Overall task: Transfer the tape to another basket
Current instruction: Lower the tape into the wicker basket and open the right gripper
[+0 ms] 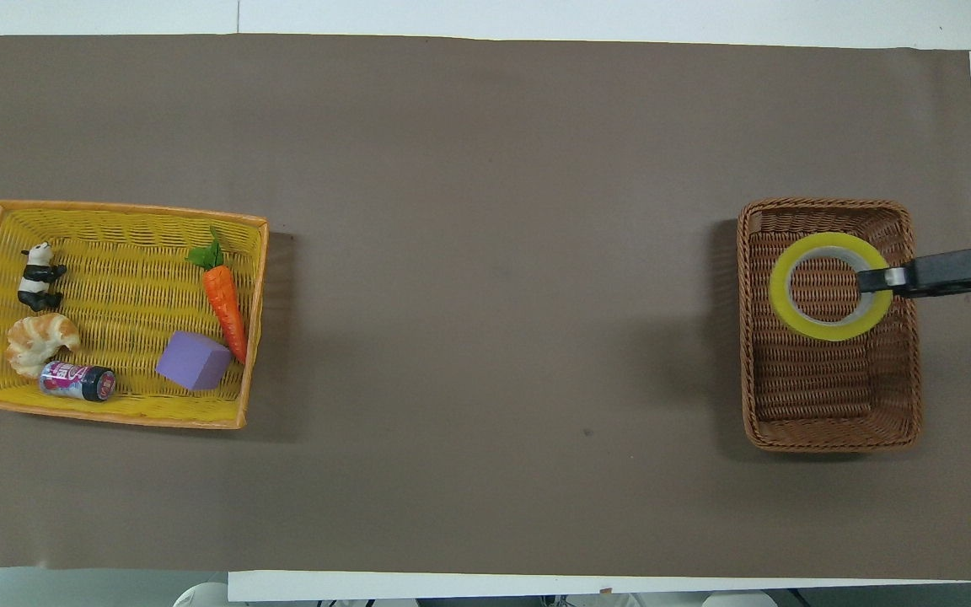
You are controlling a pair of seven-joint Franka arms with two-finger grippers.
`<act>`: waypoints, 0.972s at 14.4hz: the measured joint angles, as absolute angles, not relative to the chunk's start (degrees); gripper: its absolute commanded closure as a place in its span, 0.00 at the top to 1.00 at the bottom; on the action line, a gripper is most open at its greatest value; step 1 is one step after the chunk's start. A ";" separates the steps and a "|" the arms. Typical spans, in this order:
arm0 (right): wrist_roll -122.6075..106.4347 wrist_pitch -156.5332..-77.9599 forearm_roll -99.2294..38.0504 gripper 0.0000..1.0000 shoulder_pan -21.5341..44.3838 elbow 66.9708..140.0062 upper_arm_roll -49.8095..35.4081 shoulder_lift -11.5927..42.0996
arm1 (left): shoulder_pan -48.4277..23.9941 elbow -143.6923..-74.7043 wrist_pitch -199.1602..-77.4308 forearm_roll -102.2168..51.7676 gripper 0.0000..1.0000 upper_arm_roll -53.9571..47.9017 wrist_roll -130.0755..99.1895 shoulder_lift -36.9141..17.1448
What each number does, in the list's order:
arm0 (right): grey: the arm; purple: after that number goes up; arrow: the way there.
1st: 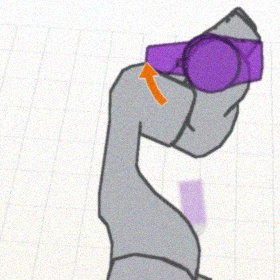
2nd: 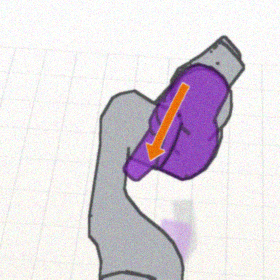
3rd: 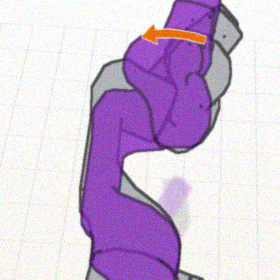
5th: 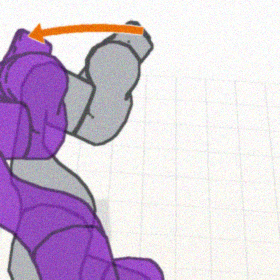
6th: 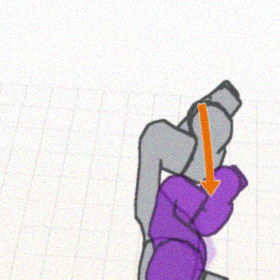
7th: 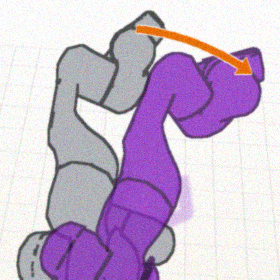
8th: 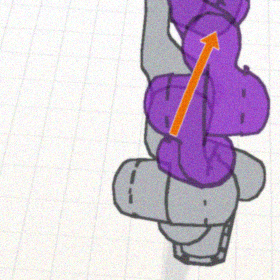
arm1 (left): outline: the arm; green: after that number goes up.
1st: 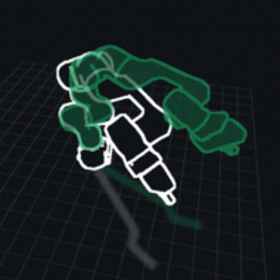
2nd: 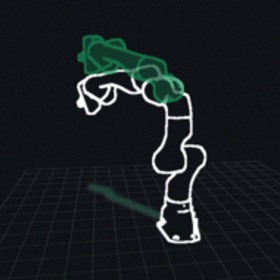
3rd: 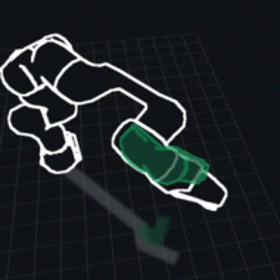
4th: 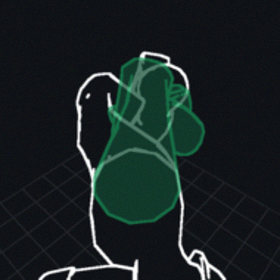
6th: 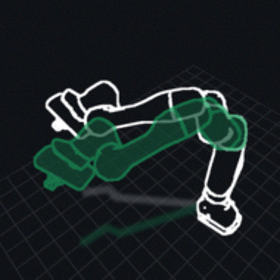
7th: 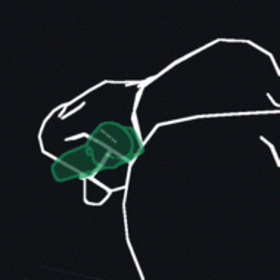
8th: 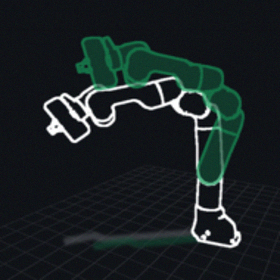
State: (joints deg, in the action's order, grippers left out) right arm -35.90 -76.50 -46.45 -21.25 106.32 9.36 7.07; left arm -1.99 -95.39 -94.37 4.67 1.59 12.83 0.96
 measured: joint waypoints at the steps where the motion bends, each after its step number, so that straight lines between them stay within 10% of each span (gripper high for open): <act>1: -38.42 -75.40 -45.19 0.00 -23.37 105.32 9.37 8.35 | -1.97 -95.39 -94.37 4.67 1.00 1.62 12.83 0.96; 14: -51.09 -86.74 -40.81 0.00 -22.25 110.54 8.54 17.98 | -1.73 -92.22 -90.06 0.72 1.00 1.68 12.83 2.10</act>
State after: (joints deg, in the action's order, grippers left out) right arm -51.09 -86.74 -40.81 -22.25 110.54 8.54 17.98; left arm -1.73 -92.22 -90.06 0.72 1.68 12.83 2.10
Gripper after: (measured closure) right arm 0.454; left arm 0.000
